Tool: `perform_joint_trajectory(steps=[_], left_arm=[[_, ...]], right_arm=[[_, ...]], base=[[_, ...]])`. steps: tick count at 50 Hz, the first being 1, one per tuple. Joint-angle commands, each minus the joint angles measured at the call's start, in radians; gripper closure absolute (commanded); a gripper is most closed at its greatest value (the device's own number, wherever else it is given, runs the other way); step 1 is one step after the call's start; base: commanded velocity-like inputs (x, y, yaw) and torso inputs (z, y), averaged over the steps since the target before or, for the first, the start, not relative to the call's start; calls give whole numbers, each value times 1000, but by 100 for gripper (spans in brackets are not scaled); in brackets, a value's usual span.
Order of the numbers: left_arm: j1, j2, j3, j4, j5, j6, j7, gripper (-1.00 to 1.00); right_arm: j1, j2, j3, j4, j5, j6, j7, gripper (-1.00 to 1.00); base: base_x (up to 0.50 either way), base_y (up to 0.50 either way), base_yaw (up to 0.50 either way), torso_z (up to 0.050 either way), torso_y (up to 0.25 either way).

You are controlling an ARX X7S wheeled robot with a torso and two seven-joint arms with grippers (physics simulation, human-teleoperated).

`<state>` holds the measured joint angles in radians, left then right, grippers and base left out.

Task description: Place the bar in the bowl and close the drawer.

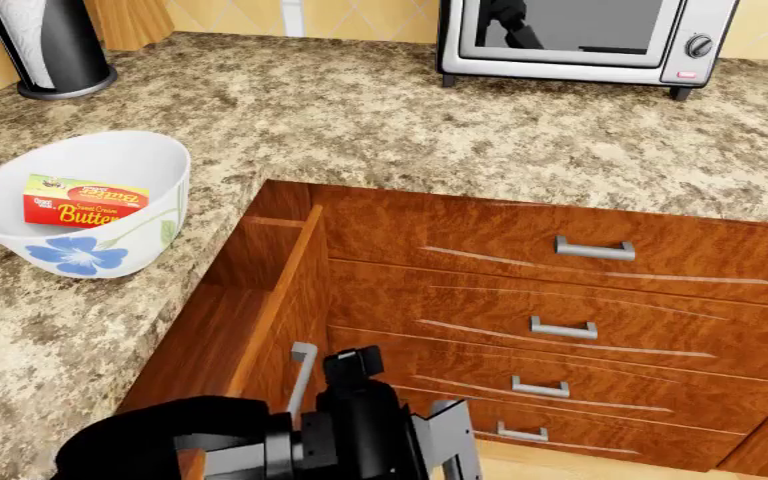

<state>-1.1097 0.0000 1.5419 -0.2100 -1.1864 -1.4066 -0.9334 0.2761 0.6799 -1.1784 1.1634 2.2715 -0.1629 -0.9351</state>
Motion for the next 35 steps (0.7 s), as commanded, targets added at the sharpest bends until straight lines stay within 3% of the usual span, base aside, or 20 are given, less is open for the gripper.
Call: perform_joint_trajectory(steps=[1, 8, 17, 25, 35], left_arm=[[26, 0, -8, -37, 98, -38, 43, -100], [31, 0, -10, -73, 113, -40, 34, -100], [37, 0, -9, -99, 105, -29, 22, -100], [61, 0, -12, -125, 172, -29, 91, -100], [85, 0, -15, -175, 277, -13, 196, -100]], right_arm=[[14, -19, -2, 49, -2, 21, -19, -100], [-21, 31, 13, -74, -3, -29, 28, -100], [-3, 5, 9, -8, -5, -1, 5, -100], [4, -14, 9, 39, -4, 16, -17, -100], [-29, 27, 22, -65, -6, -27, 22, -100]], base=[[0, 0, 0, 0, 0], [0, 0, 0, 0, 0], [0, 0, 0, 0, 0], [0, 0, 0, 0, 0], [0, 0, 0, 0, 0]])
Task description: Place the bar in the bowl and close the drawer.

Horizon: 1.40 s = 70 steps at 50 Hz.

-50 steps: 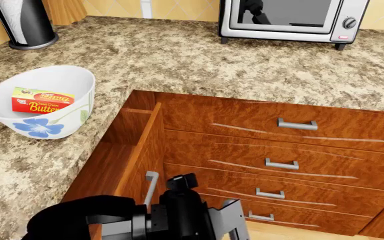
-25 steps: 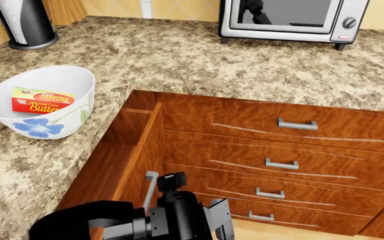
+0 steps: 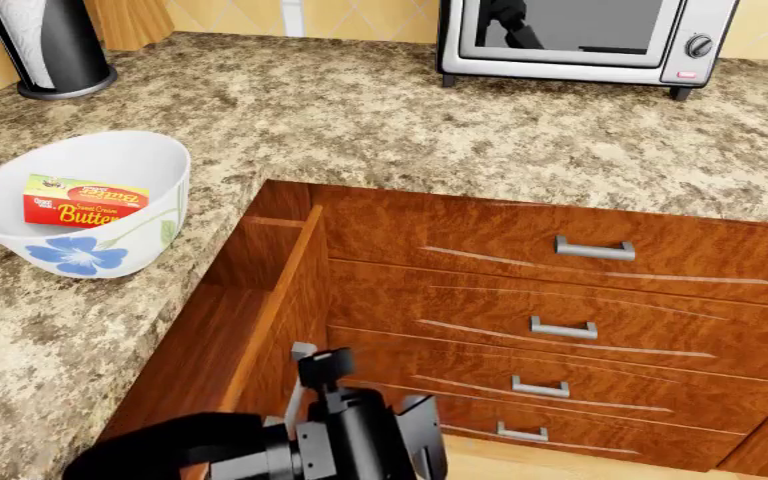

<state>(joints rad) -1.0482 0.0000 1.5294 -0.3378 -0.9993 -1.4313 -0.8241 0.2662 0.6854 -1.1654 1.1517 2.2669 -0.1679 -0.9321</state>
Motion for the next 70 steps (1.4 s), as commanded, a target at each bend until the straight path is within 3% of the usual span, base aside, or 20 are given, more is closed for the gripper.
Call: perform_joint_trajectory(steps=[1, 42, 64, 70], left_arm=[[27, 0, -3, -54, 104, 12, 97, -100], [40, 0, -8, -168, 230, 29, 220, -100], [30, 0, -9, -291, 300, 81, 305, -100], [18, 0, -11, -329, 309, 95, 325, -100]], right_arm=[[-22, 26, 10, -68, -2, -28, 25, -100], [-39, 32, 22, -85, -10, -33, 30, -100], [-80, 93, 40, -235, -19, -91, 91, -100], [-62, 66, 35, -172, -21, -66, 65, -100]], base=[[0, 0, 0, 0, 0], [0, 0, 0, 0, 0], [0, 0, 0, 0, 0], [0, 0, 0, 0, 0]])
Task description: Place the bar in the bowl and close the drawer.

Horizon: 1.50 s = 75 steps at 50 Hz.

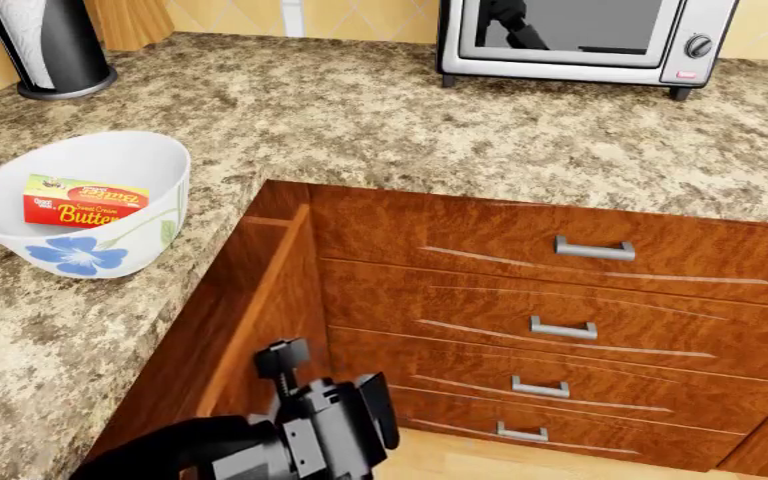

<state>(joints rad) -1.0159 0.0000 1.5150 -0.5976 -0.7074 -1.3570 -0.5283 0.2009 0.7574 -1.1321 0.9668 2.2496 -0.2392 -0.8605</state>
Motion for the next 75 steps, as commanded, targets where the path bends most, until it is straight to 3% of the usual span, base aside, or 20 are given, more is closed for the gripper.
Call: perform_joint_trajectory(steps=[1, 30, 57, 75], left_arm=[[-15, 0, 3, -76, 17, 24, 32, -100], [-45, 0, -2, -261, 103, 85, 103, -100], [-36, 0, -4, -363, 182, 129, 138, -100], [-16, 0, -11, -464, 260, 173, 243, -100]], right_arm=[[6, -9, 2, 21, -4, 8, -10, -100], [26, -41, 1, 92, -13, 35, -36, -100], [-3, 8, 18, -27, -22, -9, 11, -100], [45, -60, 5, 140, -28, 56, -51, -100]], base=[[0, 0, 0, 0, 0], [0, 0, 0, 0, 0], [0, 0, 0, 0, 0], [0, 0, 0, 0, 1]])
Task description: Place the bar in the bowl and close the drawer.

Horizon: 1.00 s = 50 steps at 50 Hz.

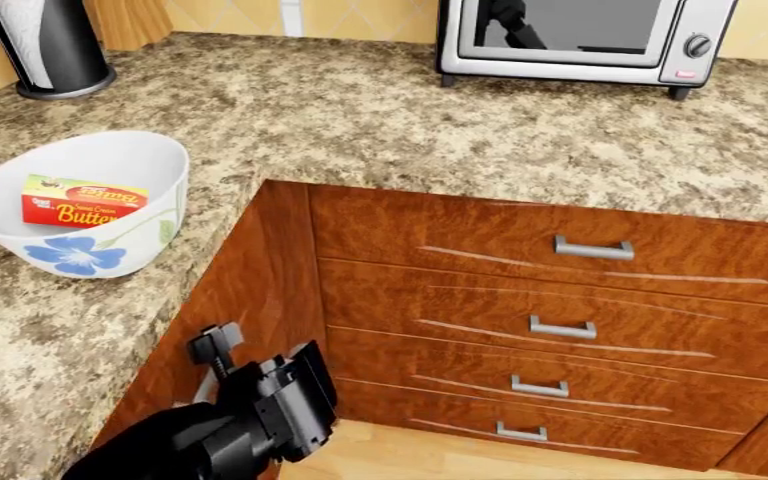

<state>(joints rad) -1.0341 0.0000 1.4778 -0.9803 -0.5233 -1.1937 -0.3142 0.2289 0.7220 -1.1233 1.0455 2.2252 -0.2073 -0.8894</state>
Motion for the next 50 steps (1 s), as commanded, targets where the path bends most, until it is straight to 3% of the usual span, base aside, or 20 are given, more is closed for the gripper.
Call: perform_joint_trajectory(steps=[1, 50], left_arm=[[2, 0, 26, -88, 77, 12, 34, -100], [-7, 0, -16, -253, 137, 66, 119, -100]], right_arm=[[20, -30, -5, 72, -4, 28, -25, -100], [-34, 52, 20, -131, -22, -47, 66, -100]], base=[[0, 0, 0, 0, 0], [0, 0, 0, 0, 1]])
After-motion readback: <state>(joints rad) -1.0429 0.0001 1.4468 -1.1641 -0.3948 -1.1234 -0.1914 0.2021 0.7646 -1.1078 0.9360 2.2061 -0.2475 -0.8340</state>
